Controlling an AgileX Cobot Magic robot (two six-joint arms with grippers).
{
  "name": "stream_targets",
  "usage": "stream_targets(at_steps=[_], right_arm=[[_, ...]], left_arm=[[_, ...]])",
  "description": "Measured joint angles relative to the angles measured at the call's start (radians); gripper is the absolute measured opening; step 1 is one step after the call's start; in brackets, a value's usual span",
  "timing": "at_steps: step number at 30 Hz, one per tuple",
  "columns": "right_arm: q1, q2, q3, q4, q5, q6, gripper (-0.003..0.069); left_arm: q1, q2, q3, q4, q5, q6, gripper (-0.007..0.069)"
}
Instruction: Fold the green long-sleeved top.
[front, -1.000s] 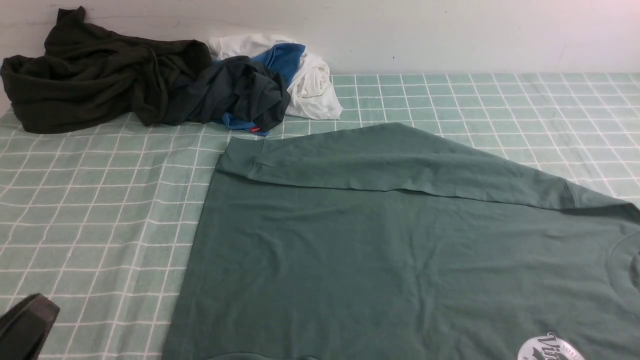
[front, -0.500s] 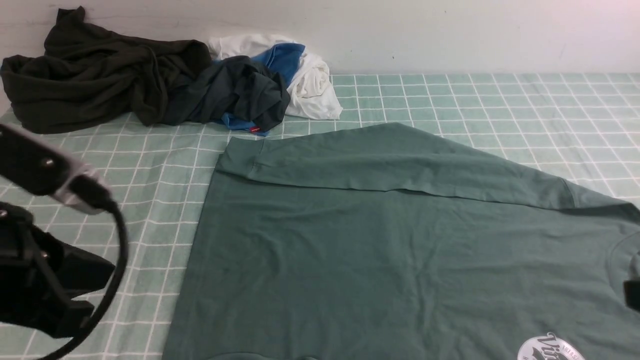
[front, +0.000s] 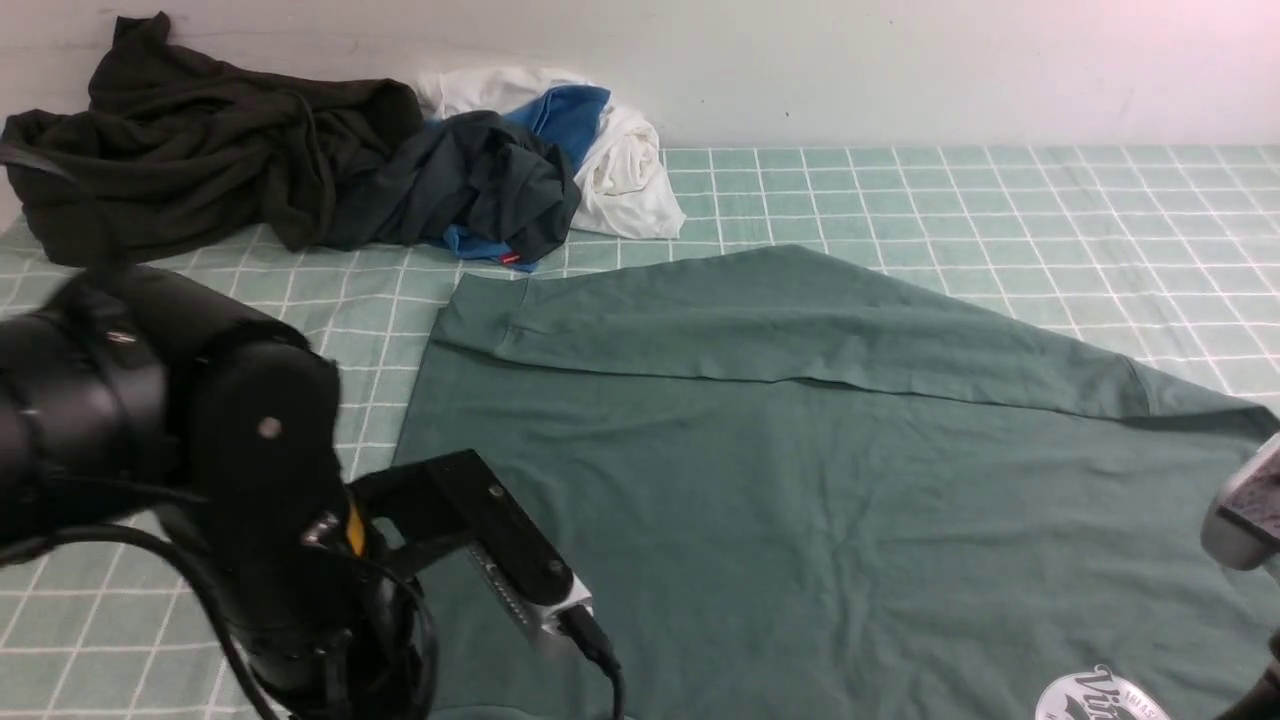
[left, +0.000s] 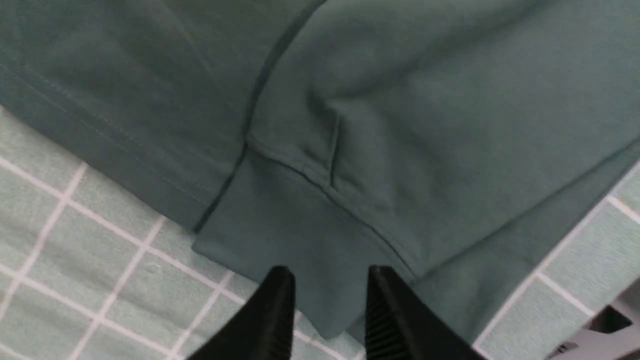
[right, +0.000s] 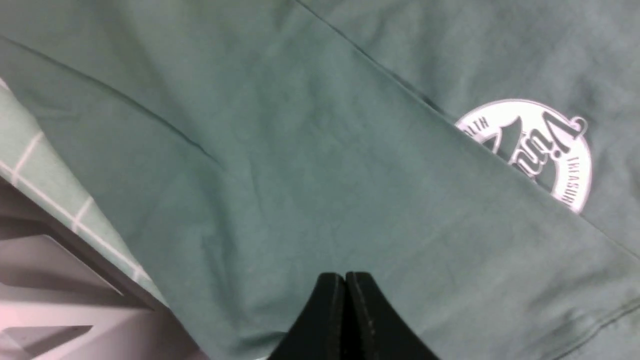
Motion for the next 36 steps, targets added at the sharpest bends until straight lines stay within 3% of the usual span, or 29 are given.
stream_targets(at_steps=[5,11,17,21,22,23,36], right_arm=[[0.000,0.000,0.000,-0.003,-0.001,0.000,-0.0014],[0.000,0.000,0.000,-0.003,-0.025,0.000,-0.0014],[0.000,0.000,0.000,-0.003,-0.078,0.002,-0.0014],[0.000,0.000,0.000,-0.003,-0.108,0.002,-0.0014],[0.000,0.000,0.000,-0.003,-0.110,0.002,-0.0014],[0.000,0.000,0.000,-0.004,-0.121,0.002,-0.0014],[0.000,0.000,0.000,-0.129,-0.160,0.055,-0.0014]], left_arm=[[-0.018,0.132,-0.002,0.025,-0.119,-0.027,0.0430],[-0.019,0.232,-0.002,0.082,-0.188,-0.045,0.0468],[-0.020,0.283,-0.013,0.077,-0.185,-0.047,0.0352],[-0.021,0.285,-0.043,0.059,-0.163,-0.045,0.0108],[-0.021,0.285,-0.046,0.059,-0.163,-0.044,0.0098],[-0.021,0.285,-0.081,0.059,-0.126,-0.040,0.0036],[0.012,0.334,-0.539,0.207,0.056,-0.037,0.0010]])
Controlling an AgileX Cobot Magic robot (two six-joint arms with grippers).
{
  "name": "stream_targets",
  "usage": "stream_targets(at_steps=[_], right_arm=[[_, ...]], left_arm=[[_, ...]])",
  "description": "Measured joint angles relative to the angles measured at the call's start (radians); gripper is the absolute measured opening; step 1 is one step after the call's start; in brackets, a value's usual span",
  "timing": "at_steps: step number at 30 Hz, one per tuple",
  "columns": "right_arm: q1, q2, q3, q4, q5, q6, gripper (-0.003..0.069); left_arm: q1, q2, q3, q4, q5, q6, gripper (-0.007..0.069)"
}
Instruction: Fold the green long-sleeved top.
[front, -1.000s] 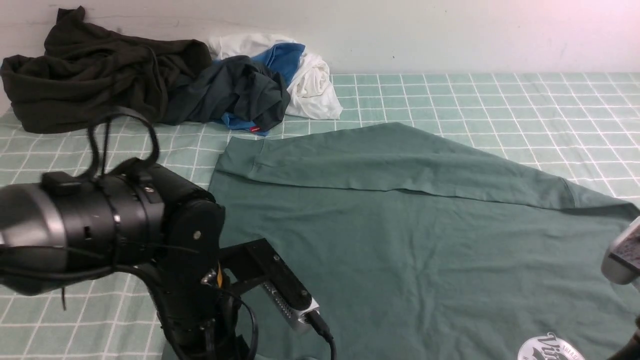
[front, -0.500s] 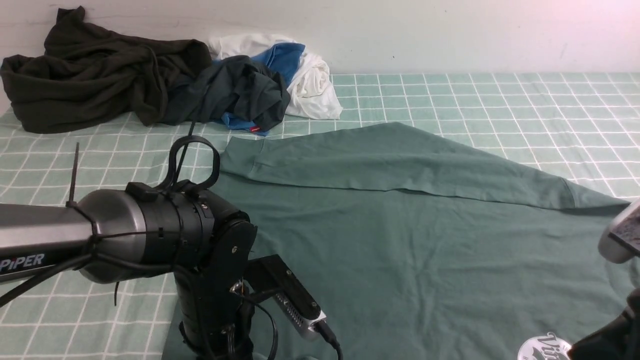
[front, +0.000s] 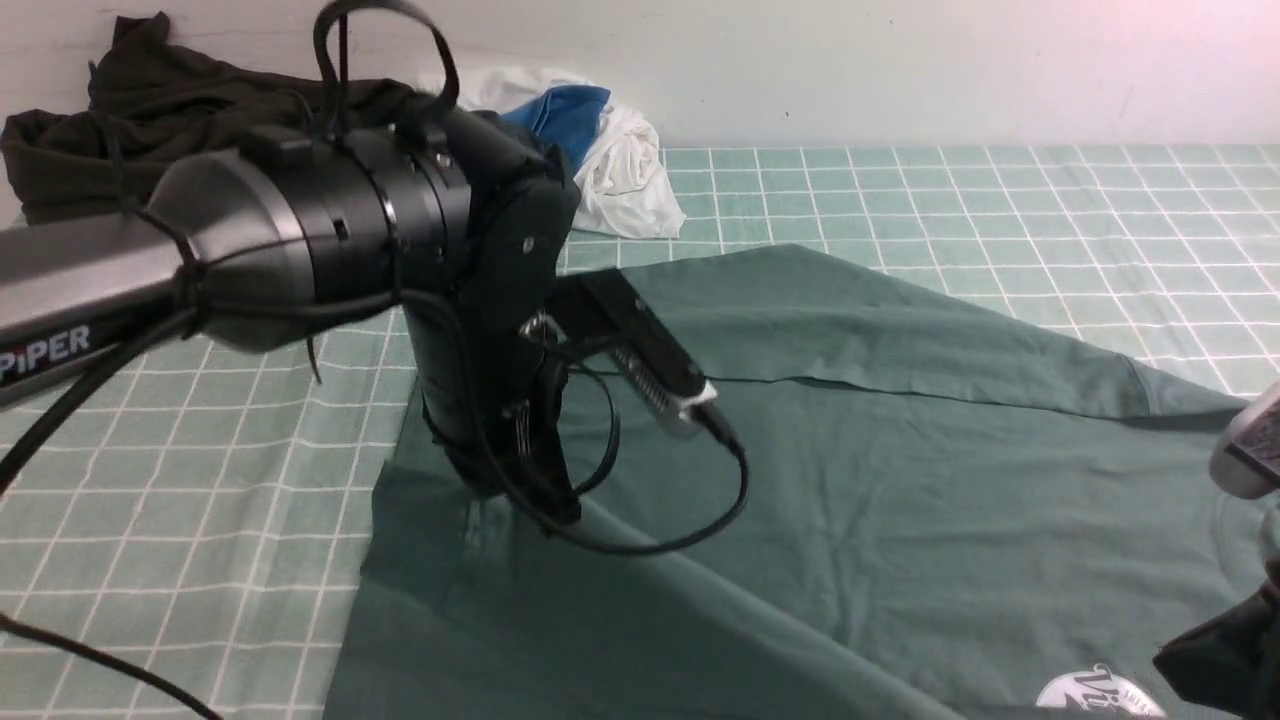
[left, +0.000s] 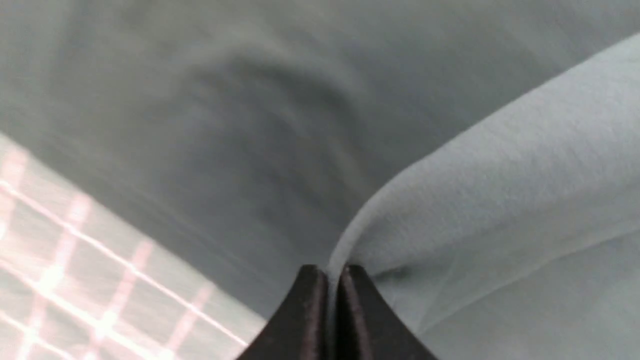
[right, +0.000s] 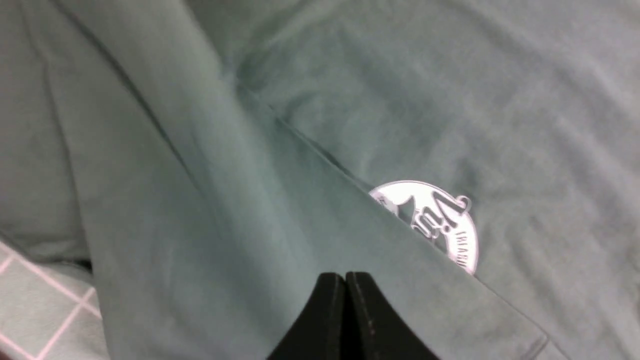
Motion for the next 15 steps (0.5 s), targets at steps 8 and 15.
stream_targets(at_steps=[8,15], right_arm=[[0.000,0.001,0.000,-0.160,-0.002,0.178,-0.0014],[0.000,0.001,0.000,-0.191,-0.004,0.218,-0.0014]], left_arm=[[0.099,0.196,-0.244,-0.030,0.079,0.009,0.0017],[0.120,0.318,-0.337,-0.033,0.078,0.030,0.0069]])
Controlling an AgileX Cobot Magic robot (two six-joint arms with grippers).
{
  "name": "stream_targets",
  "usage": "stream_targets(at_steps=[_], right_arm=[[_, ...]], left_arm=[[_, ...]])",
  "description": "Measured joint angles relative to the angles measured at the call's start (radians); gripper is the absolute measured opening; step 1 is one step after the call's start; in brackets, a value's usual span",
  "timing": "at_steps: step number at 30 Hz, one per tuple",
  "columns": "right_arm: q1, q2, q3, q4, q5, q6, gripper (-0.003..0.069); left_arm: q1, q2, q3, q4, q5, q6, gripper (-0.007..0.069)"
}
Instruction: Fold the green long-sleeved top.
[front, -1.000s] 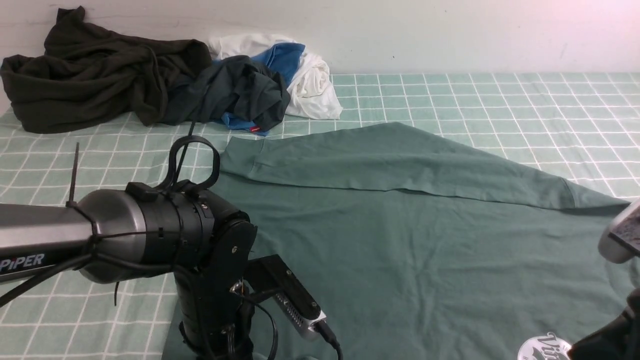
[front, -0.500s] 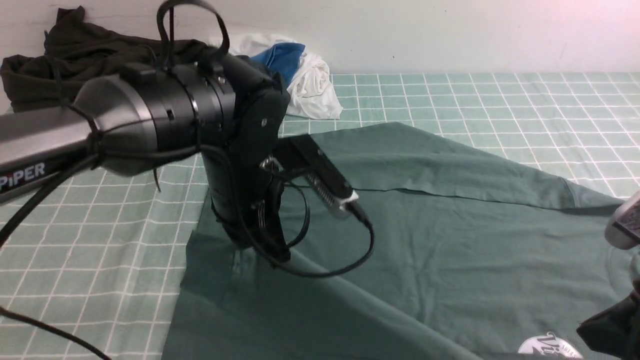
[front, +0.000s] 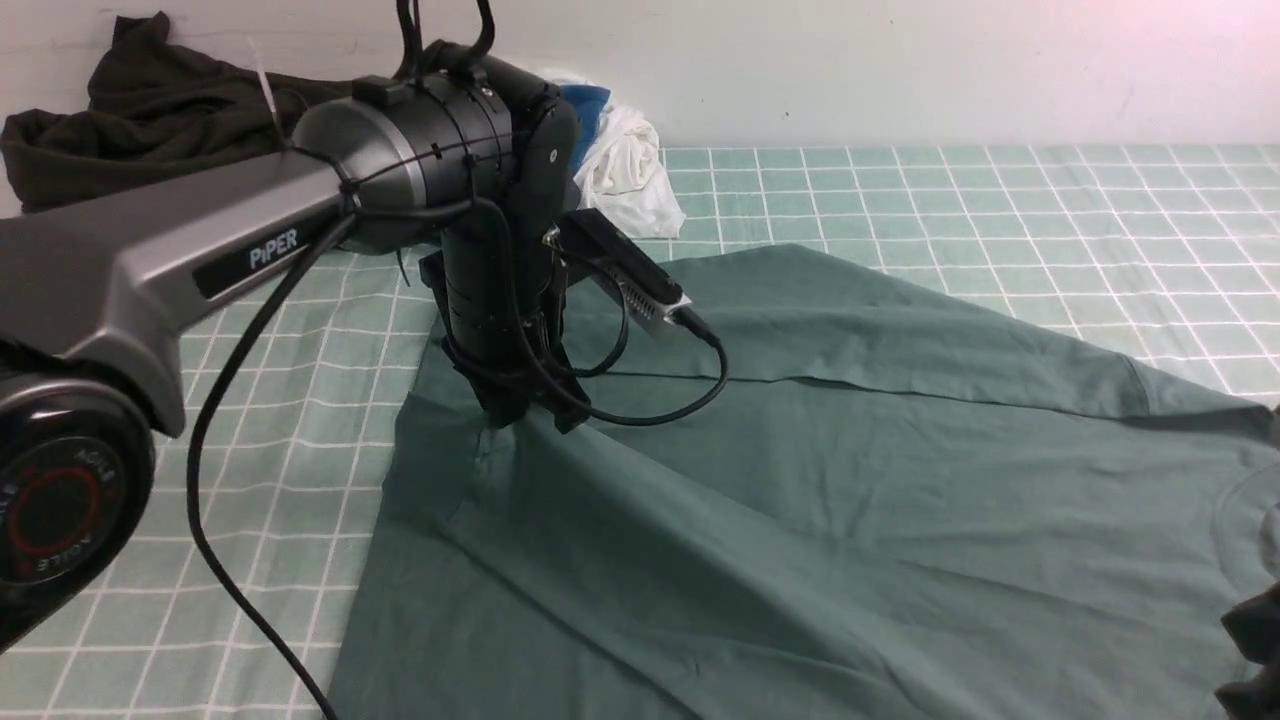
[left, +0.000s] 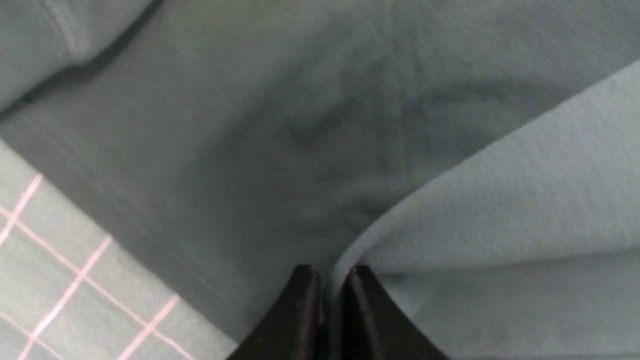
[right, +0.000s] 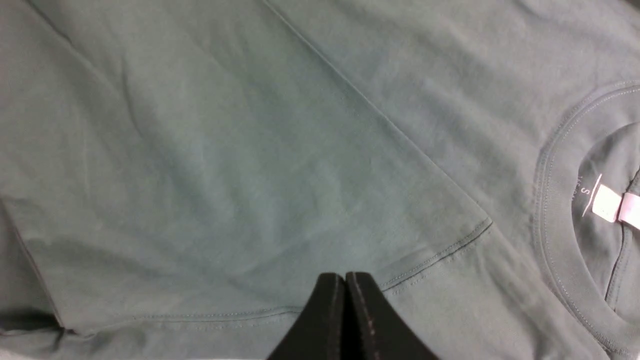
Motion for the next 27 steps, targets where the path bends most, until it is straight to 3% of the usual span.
stream_targets(at_steps=[4,12,19,27], right_arm=[[0.000,0.000,0.000,0.000,-0.008,-0.001,-0.0014],[0.000,0.006,0.000,-0.001,-0.088,-0.001,-0.0014],[0.000,0.057,0.000,-0.003,-0.154,-0.001,-0.0014],[0.000,0.142,0.000,-0.004,-0.177,-0.001,-0.0014]], left_arm=[[0.003,0.028,-0.038,0.004,-0.003,-0.016,0.0171],[0.060,0.035,-0.122,-0.004,-0.050,-0.161,0.0414],[0.204,0.090,-0.135,-0.087,-0.176,-0.250,0.0428],[0.256,0.172,-0.135,-0.134,-0.362,-0.271,0.0427]])
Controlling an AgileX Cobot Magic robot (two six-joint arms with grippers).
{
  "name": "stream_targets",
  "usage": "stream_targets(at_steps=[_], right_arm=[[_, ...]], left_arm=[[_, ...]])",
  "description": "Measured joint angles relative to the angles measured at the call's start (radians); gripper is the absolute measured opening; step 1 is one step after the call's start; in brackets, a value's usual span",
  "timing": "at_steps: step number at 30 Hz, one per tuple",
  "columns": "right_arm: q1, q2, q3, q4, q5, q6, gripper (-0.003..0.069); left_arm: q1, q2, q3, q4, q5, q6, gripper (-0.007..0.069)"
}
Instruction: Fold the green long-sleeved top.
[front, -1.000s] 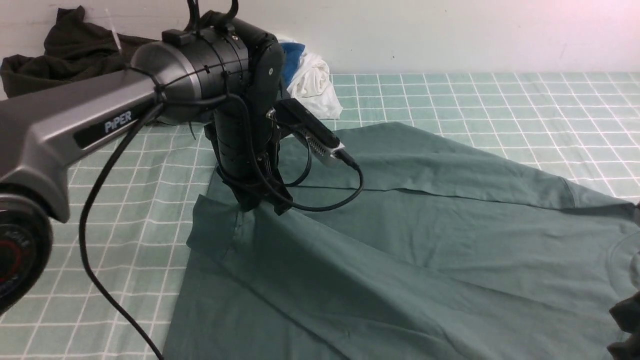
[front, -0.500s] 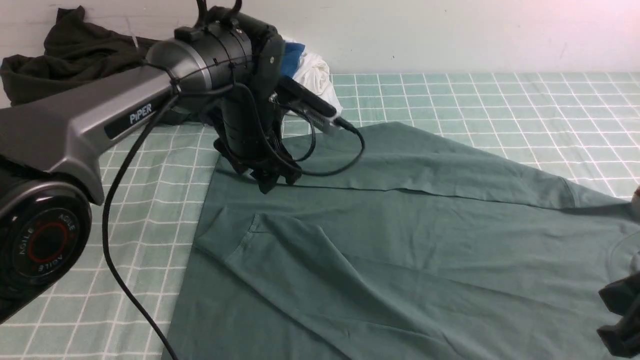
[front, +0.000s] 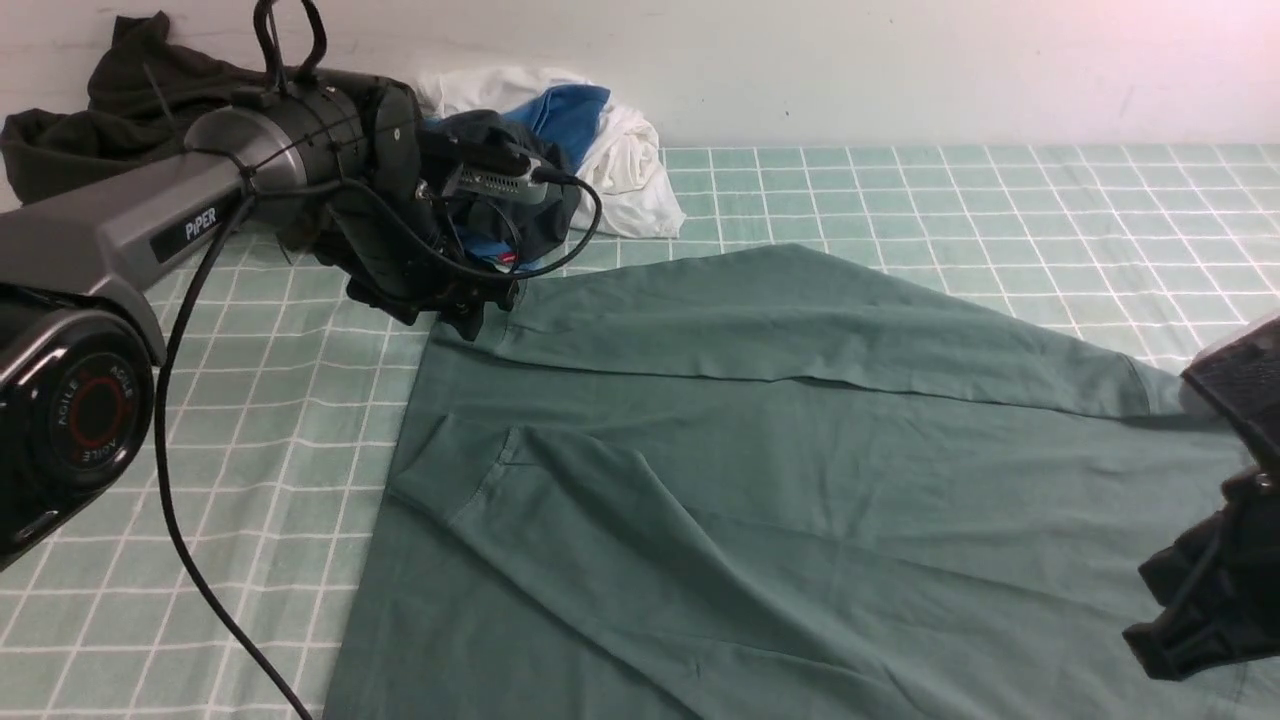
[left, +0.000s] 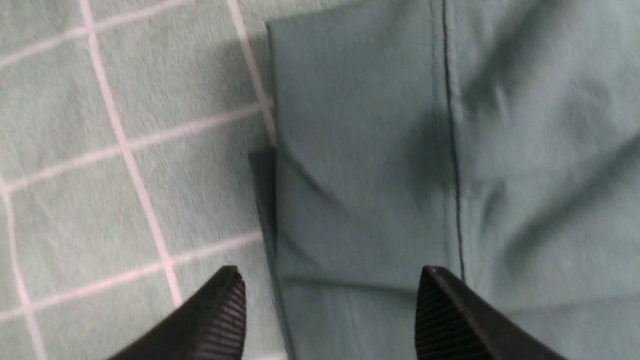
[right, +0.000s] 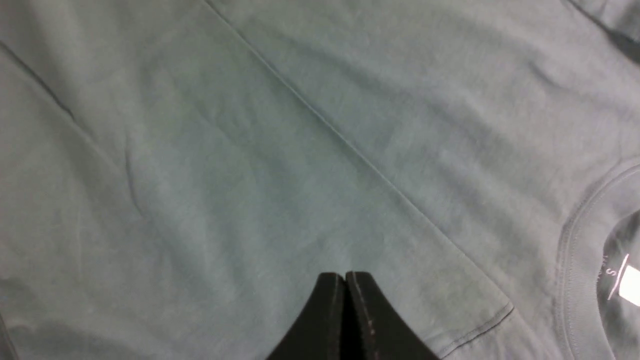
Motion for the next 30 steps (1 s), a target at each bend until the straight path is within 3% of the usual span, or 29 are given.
stream_targets(at_steps=[4,11,22,26,30], right_arm=[[0.000,0.037,0.000,0.000,-0.012,0.001,-0.0014],[0.000,0.063,0.000,0.000,-0.018,0.001,-0.0014],[0.000,0.067,0.000,0.000,-0.021,0.001,-0.0014],[0.000,0.067,0.000,0.000,-0.022,0.001,-0.0014],[0.000,0.067,0.000,0.000,-0.028,0.001,-0.0014]], left_arm=[[0.005,0.030,0.000,-0.007,-0.087,-0.025,0.0427],[0.005,0.062,0.000,-0.014,-0.100,-0.032,0.0402],[0.005,0.062,0.000,-0.017,-0.100,-0.028,0.0104],[0.005,0.060,0.000,-0.021,-0.091,-0.010,0.0041],[0.001,0.031,0.000,-0.027,-0.053,0.010,0.0027]])
